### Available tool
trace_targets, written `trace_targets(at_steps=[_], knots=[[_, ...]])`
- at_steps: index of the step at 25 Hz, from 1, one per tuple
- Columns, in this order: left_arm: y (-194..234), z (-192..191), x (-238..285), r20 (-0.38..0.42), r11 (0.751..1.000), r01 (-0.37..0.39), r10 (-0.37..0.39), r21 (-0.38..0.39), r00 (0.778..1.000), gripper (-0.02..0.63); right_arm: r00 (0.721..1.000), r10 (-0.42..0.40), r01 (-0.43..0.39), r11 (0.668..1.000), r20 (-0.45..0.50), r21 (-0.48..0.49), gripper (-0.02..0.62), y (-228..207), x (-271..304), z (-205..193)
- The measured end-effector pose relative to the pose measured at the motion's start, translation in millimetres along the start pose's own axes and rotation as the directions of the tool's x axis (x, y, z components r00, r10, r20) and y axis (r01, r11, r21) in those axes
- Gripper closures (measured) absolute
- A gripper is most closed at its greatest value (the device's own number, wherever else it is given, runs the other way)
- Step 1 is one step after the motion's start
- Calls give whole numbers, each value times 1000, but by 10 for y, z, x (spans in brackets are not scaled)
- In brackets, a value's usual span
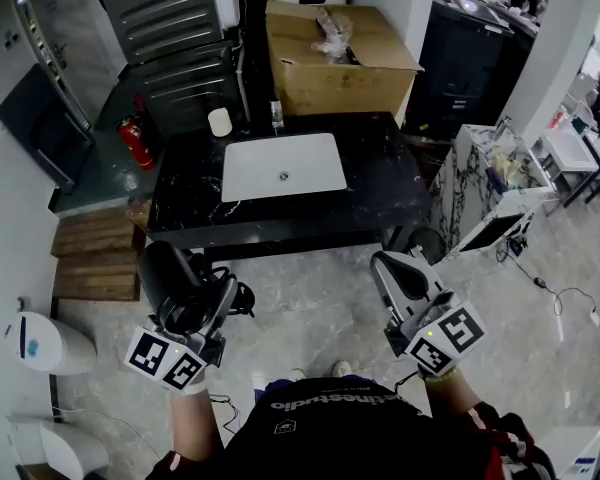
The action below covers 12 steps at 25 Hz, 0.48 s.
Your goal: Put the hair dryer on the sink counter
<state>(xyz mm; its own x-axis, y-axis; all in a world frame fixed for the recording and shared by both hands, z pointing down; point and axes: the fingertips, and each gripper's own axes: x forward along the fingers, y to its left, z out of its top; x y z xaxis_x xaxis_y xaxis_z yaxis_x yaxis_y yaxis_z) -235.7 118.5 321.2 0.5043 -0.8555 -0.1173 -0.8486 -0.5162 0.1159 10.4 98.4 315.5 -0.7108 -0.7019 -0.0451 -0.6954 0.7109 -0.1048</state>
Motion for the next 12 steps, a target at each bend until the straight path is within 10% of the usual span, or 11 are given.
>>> trace_targets(at_steps=[12], knots=[[-296, -33, 329, 2, 1000, 0, 0, 12, 1000, 313, 1000, -11, 12, 999, -13, 39, 558, -442, -228, -36]])
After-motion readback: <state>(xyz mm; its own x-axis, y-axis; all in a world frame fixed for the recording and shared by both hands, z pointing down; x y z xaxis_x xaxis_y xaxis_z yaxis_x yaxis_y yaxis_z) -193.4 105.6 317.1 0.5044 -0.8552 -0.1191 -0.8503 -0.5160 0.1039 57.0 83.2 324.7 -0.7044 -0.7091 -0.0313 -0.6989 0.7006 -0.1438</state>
